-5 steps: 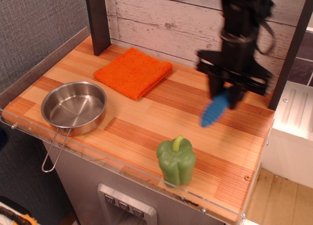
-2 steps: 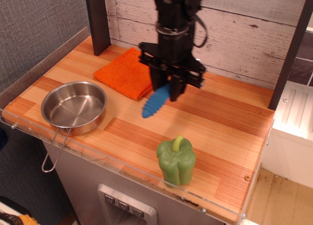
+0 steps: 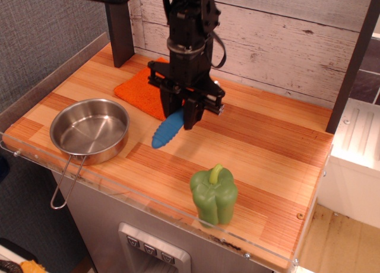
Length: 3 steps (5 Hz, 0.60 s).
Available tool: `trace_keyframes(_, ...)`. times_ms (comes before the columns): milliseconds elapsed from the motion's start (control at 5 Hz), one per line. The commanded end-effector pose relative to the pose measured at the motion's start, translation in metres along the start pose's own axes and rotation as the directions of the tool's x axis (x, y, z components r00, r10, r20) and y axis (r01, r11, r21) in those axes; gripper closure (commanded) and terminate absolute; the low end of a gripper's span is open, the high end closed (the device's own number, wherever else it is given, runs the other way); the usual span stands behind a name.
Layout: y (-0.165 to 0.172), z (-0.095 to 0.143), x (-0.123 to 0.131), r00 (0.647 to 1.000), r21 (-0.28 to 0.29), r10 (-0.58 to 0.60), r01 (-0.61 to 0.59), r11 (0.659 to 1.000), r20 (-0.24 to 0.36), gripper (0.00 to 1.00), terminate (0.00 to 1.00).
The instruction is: Move the blue spoon in between the pan and the pepper
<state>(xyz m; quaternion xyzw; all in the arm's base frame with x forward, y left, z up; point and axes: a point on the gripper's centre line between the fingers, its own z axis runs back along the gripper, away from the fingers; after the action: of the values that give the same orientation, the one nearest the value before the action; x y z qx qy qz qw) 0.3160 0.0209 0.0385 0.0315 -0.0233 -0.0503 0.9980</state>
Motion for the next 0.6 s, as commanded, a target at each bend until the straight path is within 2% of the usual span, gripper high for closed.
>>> trace_keyframes(0,0.005,-0.027,-0.006,0.999,-0.007,0.003,-0.004,1.000,-0.036,1.00,0.00)
trace_keyframes(200,0.000,-0.038,-0.008,0.999,0.013,0.038,-0.038,0.999,-0.020,1.00,0.00)
trace_keyframes(400,-0.004,-0.029,-0.007,0.998,0.024,0.066,-0.067,0.997,0.009,0.00,0.00)
